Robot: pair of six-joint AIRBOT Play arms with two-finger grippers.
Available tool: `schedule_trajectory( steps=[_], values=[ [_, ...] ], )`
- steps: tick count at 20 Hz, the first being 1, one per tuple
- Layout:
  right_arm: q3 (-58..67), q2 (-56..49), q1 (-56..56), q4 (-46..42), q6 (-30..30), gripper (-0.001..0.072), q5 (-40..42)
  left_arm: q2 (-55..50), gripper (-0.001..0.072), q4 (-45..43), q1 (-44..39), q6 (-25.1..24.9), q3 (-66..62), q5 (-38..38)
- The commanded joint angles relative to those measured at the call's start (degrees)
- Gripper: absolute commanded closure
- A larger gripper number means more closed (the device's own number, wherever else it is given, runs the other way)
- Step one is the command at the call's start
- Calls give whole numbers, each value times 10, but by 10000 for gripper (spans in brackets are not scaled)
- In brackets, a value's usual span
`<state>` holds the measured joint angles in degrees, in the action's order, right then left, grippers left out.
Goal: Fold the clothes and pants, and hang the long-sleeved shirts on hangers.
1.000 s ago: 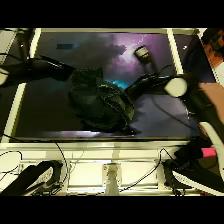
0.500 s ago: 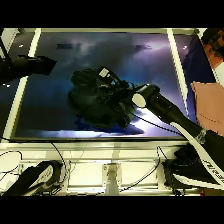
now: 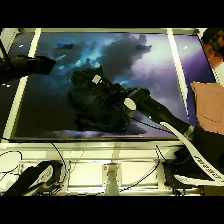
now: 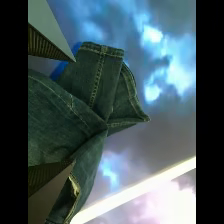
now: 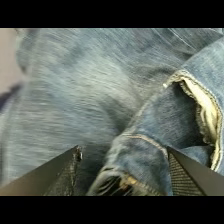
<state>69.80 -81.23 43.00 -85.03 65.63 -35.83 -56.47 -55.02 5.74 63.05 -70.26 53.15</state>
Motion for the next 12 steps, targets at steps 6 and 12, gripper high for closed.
schedule_trajectory(
  steps=[6,12],
  values=[
    [7,-42,-77,-48,123,281,28,0,7,0,1,0,0,0],
    [117,-27,-127,-59,123,673,11,-8,7,0,1,0,0,0]
  ],
)
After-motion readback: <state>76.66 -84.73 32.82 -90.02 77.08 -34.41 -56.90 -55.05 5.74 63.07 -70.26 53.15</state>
